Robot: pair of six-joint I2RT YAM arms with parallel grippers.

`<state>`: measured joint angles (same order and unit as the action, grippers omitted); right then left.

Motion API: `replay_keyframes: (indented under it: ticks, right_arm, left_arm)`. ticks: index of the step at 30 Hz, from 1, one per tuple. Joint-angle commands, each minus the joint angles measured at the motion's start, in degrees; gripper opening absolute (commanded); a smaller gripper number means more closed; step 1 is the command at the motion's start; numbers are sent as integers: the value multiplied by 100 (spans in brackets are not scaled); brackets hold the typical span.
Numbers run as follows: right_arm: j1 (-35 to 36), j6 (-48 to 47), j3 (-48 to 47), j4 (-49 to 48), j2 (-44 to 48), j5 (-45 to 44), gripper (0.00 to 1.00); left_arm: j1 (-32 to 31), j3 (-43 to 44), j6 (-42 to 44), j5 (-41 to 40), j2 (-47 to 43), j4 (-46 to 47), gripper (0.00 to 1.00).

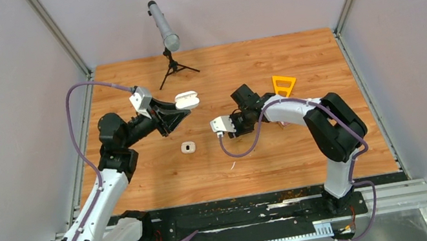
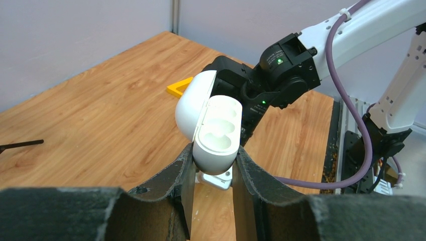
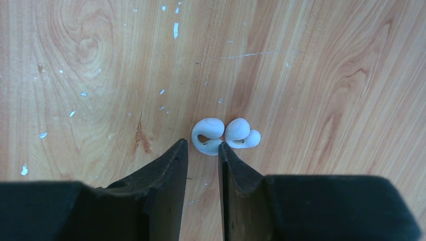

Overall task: Insert the wireless bluetooth earbuds into the charging case
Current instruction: Pick up the earbud from the center of the board.

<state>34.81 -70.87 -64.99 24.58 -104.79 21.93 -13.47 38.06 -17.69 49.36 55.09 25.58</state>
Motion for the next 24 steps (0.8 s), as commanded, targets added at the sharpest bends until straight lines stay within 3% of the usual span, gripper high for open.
replay_keyframes:
  ticks: [1,24]
  right_arm:
    - [30,-159,-152,128,98,132,29]
    - [79,-196,-73,71,387,101,31]
  left_arm:
    - [29,21,3,-15,25,209,0]
    - [30,57,-17,-49,93,230,0]
